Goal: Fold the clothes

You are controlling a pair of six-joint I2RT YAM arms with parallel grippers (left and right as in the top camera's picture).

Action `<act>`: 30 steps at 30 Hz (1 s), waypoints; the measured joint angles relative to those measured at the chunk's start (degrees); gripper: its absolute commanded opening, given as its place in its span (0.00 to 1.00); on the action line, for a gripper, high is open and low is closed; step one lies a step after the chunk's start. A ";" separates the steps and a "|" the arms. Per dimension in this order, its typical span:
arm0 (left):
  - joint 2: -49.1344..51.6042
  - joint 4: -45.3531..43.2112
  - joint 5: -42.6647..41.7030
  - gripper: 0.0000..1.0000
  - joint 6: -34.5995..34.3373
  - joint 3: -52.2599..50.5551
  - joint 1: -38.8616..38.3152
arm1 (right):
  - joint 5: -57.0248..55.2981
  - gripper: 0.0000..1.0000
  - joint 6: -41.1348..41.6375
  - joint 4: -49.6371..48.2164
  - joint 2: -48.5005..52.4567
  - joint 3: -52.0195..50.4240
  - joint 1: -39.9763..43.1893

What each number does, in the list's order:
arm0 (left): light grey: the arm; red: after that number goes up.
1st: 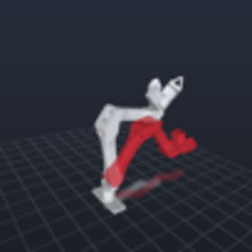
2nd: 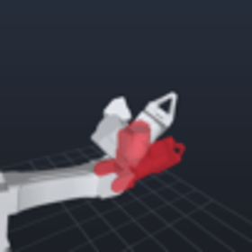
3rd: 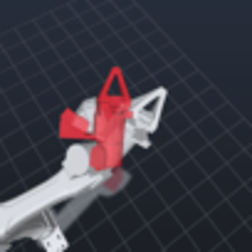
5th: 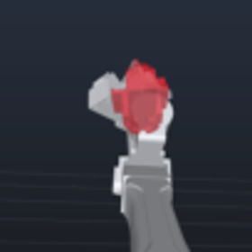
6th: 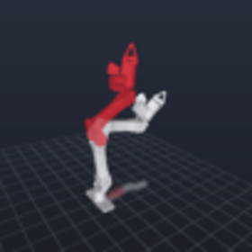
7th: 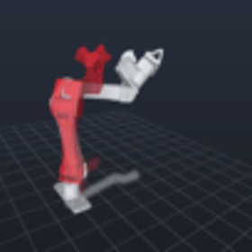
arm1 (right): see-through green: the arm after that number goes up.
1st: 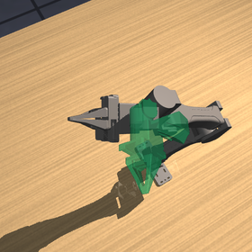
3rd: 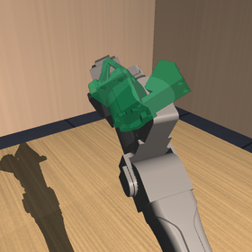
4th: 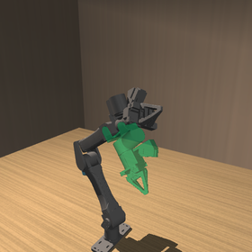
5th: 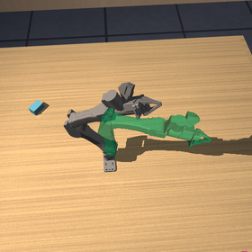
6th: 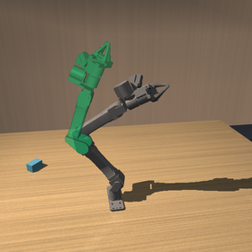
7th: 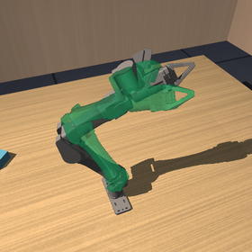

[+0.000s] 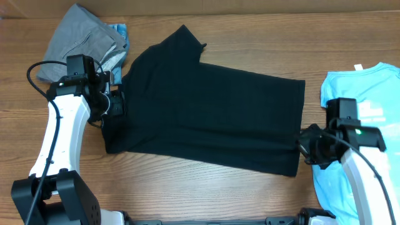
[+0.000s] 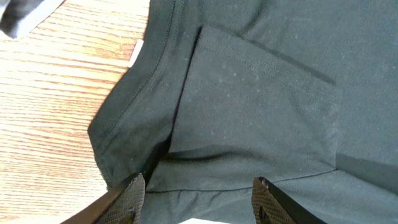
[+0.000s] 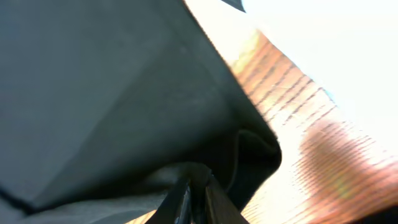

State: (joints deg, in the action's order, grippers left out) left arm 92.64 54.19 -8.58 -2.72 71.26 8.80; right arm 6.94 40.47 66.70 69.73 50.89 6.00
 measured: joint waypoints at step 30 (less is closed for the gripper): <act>0.00 0.00 0.02 0.61 0.00 0.00 0.00 | -0.70 0.44 -8.24 -9.51 10.80 -8.24 0.00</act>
State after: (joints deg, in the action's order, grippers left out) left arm 92.64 54.19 -8.56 -2.72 71.26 8.80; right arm 6.24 32.23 57.19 80.53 42.65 6.00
